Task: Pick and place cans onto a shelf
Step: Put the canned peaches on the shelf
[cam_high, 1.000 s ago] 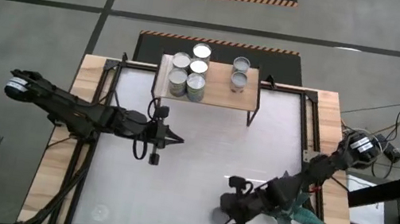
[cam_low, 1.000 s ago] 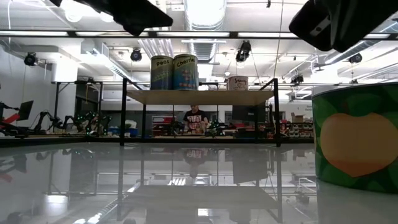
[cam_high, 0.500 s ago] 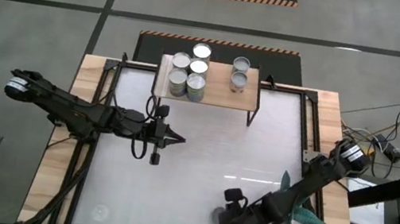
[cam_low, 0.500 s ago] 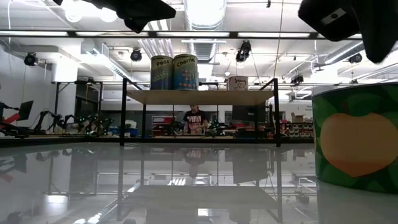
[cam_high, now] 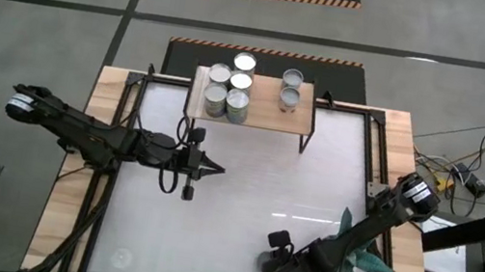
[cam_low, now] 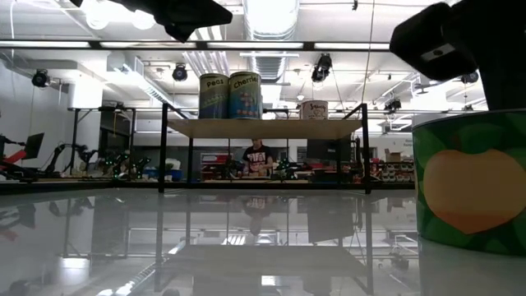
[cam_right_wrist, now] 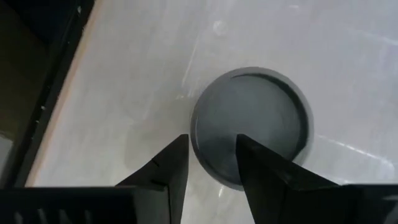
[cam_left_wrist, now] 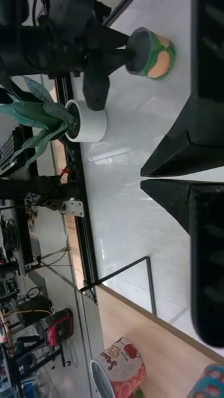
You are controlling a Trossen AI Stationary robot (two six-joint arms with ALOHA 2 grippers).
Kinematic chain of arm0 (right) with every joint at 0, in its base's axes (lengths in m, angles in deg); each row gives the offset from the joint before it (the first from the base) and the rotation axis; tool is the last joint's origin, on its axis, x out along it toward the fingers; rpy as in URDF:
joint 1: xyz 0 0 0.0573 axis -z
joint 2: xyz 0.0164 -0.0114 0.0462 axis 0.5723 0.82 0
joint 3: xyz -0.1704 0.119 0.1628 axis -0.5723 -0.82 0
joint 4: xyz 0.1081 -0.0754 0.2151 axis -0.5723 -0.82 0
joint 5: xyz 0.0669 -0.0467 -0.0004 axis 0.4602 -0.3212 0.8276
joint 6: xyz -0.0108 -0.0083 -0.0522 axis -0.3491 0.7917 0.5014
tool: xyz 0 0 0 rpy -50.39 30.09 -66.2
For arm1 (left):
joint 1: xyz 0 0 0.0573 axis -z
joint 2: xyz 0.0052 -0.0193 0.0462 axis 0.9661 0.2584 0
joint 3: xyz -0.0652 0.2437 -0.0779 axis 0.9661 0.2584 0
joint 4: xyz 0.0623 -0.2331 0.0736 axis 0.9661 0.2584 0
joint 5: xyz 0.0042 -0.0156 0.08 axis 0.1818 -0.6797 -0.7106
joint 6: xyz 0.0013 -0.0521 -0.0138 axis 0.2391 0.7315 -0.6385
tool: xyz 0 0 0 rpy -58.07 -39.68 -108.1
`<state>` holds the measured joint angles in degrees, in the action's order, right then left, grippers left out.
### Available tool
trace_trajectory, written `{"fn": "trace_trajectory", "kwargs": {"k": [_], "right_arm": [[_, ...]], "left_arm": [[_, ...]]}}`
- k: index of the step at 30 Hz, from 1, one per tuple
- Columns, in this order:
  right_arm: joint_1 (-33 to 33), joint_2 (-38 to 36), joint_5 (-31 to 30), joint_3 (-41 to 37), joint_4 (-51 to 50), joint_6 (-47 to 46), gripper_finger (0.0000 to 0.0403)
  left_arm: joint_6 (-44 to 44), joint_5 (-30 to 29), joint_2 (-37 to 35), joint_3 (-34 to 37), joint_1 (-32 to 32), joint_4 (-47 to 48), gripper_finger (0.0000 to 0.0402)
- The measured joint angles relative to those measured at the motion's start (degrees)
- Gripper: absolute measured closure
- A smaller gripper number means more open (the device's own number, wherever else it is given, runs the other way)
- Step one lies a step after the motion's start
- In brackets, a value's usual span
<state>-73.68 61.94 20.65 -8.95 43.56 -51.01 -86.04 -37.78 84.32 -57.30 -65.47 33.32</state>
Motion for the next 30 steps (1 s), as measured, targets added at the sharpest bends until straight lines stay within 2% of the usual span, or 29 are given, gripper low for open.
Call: {"fn": "trace_trajectory", "kwargs": {"k": [9, 17, 24, 30], "right_arm": [[0.68, 1.35, -1.20, 0.02, 0.65, 2.18, 0.0292], [0.79, 1.29, -1.77, 0.02, 0.58, 2.43, 0.0386], [1.08, -0.21, -1.56, -0.04, -0.24, 4.39, 0.0394], [3.46, -3.65, -2.67, 4.30, -7.86, 4.75, 0.0394]], "left_arm": [[-1.23, -0.02, 0.00, 0.00, 0.00, -0.28, 0.0401], [-1.41, -0.02, -0.02, 0.00, 0.00, -0.39, 0.0401], [-2.02, -0.02, -0.16, 0.00, 0.00, -1.33, 0.0401], [-6.96, -0.03, -3.11, 0.00, 0.00, -2.50, 0.0401]]}}
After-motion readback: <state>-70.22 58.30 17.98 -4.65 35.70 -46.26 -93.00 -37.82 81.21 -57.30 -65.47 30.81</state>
